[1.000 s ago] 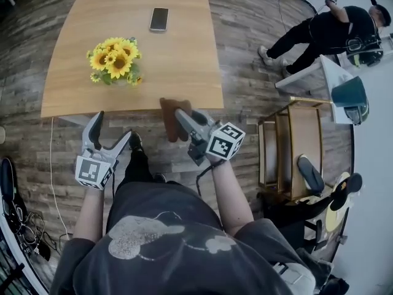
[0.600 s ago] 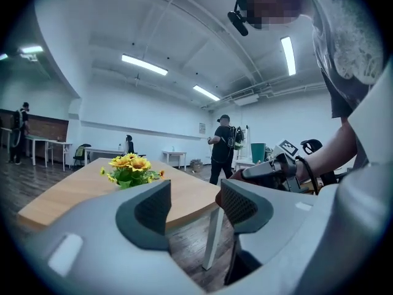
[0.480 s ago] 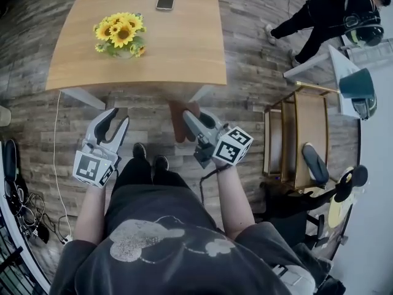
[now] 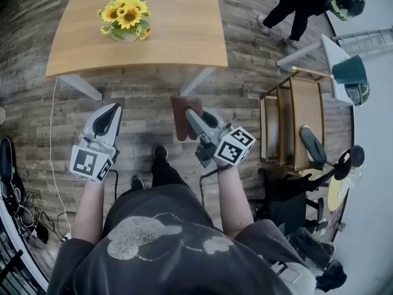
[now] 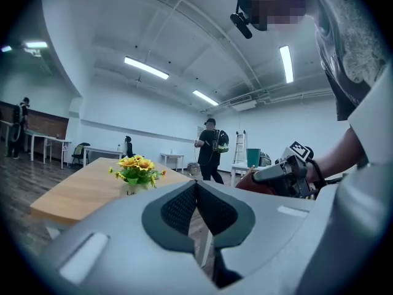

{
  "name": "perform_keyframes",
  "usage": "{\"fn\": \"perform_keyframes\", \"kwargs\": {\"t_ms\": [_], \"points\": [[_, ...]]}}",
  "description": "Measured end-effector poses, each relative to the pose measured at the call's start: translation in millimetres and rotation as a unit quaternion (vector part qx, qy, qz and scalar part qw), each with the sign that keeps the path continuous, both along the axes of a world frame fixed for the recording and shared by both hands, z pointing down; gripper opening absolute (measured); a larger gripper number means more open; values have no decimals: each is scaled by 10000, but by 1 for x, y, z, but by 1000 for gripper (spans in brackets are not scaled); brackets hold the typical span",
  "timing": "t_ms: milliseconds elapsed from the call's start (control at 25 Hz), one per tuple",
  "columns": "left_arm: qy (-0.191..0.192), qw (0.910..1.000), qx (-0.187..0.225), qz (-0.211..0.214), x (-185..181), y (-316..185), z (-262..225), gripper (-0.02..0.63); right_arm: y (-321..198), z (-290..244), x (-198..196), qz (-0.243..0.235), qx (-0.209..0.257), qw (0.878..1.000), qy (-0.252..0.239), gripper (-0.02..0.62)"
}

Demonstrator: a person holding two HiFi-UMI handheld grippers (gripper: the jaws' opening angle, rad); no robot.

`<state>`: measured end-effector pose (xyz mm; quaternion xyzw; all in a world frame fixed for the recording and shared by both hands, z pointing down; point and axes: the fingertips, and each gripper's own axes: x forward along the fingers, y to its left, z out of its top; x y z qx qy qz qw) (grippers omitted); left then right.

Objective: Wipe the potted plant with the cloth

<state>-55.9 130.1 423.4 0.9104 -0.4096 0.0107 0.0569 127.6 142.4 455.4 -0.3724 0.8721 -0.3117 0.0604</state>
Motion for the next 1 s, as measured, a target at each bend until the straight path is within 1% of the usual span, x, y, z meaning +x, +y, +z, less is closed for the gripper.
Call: {"fn": "perform_keyframes", "kwargs": {"t_ms": [200,400,800,1000], "points": [[8,9999,-101,-78,-39,44,1,15,41,-4,-36,121,18,9999,-34,44],[26,9998,-42,-200,-75,78,0,15,80,-5,-66,172,85,9998,26,43],[-35,9999,146,-58,-102,131,0,15,128,-5,-96,240,207,9993,182,41],[20,9999,63,84,-106,145,-1,15,141,-1,-107,190,233,9990,335,41]]}}
